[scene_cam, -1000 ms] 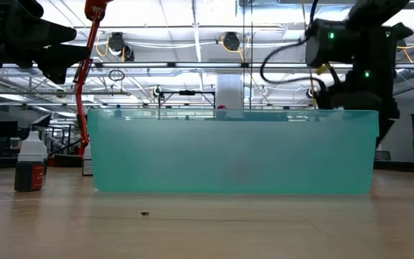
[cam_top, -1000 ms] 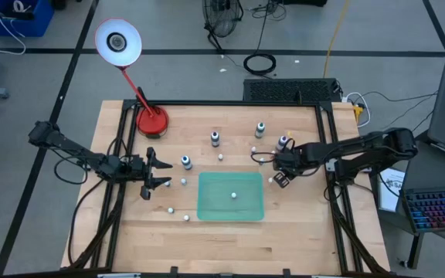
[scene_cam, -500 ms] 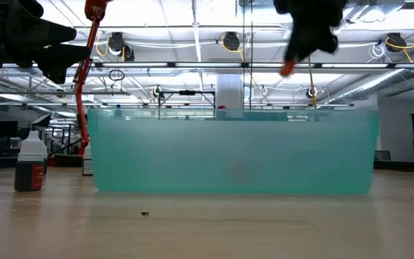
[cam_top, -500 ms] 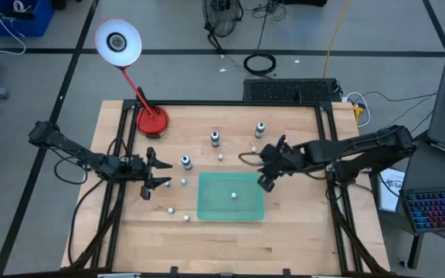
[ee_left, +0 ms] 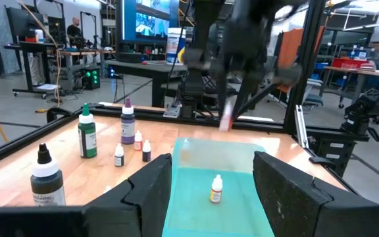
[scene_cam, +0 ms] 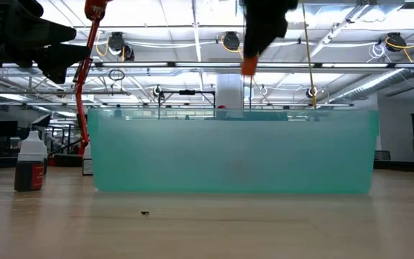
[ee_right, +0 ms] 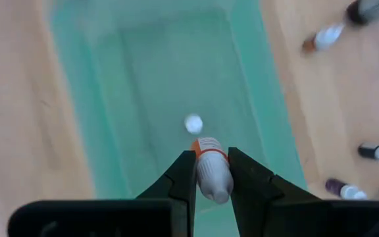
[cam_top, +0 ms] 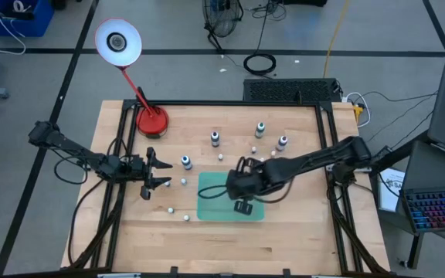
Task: Pick & Place food coloring
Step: Put the small yellow food coloring bottle into the green bin
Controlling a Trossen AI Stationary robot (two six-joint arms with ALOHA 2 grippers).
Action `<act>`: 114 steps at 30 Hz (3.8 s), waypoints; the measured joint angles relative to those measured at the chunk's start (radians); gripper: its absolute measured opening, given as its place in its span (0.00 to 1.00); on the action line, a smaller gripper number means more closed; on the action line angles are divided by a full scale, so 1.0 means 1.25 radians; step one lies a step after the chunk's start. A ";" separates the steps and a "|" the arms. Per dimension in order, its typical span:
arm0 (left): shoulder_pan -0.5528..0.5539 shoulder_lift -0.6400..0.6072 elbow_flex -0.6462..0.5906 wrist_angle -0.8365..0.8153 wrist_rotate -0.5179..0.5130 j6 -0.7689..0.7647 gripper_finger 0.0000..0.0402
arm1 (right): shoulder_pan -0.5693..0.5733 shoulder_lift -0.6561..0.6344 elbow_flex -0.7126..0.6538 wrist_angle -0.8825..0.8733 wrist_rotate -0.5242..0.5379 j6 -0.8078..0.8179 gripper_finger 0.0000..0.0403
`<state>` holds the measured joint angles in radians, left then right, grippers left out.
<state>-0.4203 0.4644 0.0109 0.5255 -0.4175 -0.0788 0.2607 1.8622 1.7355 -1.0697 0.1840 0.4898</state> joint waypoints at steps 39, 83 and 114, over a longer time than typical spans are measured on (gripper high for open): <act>0.000 0.000 0.000 0.000 0.000 0.000 0.53 | -0.037 0.030 -0.231 0.173 -0.047 0.038 0.34; 0.000 0.000 0.000 0.000 0.000 0.000 0.53 | -0.097 -0.245 -0.555 0.137 -0.025 0.142 0.32; 0.000 0.000 0.000 0.000 0.000 0.000 0.53 | -0.100 -0.244 -0.591 0.206 -0.019 0.125 0.54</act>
<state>-0.4206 0.4648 0.0109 0.5259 -0.4176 -0.0789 0.1360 1.5570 0.9971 -0.8121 0.1604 0.6458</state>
